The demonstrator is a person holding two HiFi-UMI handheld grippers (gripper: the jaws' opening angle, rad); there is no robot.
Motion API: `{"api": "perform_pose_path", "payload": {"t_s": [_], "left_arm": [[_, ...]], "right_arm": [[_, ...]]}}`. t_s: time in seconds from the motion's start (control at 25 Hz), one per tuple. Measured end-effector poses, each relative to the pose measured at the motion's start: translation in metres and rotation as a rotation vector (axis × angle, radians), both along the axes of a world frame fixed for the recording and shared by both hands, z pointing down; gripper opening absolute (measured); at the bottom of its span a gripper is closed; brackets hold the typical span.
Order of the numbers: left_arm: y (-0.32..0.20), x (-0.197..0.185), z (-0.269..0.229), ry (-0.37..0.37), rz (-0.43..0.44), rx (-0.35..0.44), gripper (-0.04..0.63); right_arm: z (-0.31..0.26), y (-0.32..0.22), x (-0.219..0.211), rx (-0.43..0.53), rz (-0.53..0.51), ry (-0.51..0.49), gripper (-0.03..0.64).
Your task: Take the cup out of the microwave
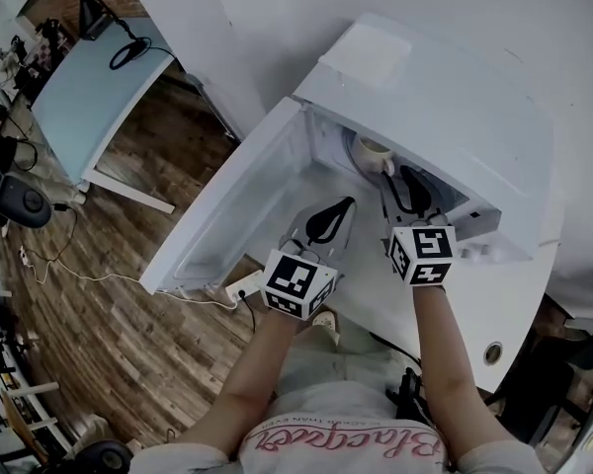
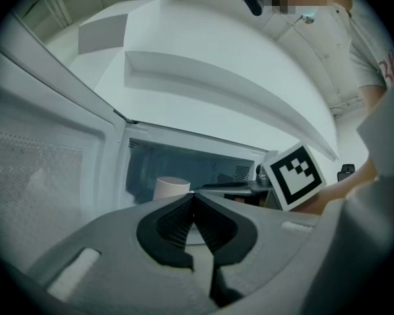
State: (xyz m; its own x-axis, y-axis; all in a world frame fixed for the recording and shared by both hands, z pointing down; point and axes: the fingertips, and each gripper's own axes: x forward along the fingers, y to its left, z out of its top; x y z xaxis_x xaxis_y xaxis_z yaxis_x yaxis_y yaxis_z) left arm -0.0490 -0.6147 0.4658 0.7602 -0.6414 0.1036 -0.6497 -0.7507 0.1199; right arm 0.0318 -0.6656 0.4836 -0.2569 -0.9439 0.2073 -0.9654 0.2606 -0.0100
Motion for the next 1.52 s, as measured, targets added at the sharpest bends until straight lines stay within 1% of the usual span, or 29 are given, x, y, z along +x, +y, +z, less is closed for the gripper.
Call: {"api": "perform_pose_path", "payload": {"t_s": [0.2, 0.4, 0.56, 0.76, 0.84, 0.88, 0.96, 1.32, 1.52], "left_arm": [[-0.012, 0.008, -0.001, 0.009, -0.004, 0.004, 0.003], [-0.021, 0.013, 0.0, 0.018, -0.018, 0.002, 0.003], [-0.023, 0.016, 0.001, 0.021, -0.02, -0.001, 0.003], [-0.021, 0.015, 0.003, 0.027, -0.026, -0.011, 0.003], [-0.022, 0.014, 0.003, 0.025, -0.033, -0.013, 0.003], [-0.022, 0.013, 0.003, 0.025, -0.037, -0.013, 0.003], [-0.023, 0.01, 0.003, 0.025, -0.045, -0.012, 0.003], [-0.021, -0.001, 0.001, 0.028, -0.076, -0.011, 0.003], [-0.019, -0.004, -0.002, 0.033, -0.086, -0.004, 0.003]], "right_arm": [[0.002, -0.013, -0.001, 0.009, -0.015, 0.01, 0.146], [0.005, -0.024, 0.0, 0.009, -0.019, 0.012, 0.12], [0.01, -0.028, -0.002, 0.0, -0.037, 0.04, 0.117], [0.015, -0.031, -0.002, -0.009, -0.044, 0.058, 0.093], [0.015, -0.032, -0.002, -0.004, -0.044, 0.077, 0.084], [0.015, -0.033, -0.002, -0.003, -0.043, 0.089, 0.068], [0.015, -0.034, -0.002, -0.003, -0.041, 0.102, 0.064], [0.015, -0.031, 0.0, -0.021, -0.009, 0.055, 0.054], [0.011, -0.026, -0.001, -0.019, -0.009, 0.056, 0.054]]}}
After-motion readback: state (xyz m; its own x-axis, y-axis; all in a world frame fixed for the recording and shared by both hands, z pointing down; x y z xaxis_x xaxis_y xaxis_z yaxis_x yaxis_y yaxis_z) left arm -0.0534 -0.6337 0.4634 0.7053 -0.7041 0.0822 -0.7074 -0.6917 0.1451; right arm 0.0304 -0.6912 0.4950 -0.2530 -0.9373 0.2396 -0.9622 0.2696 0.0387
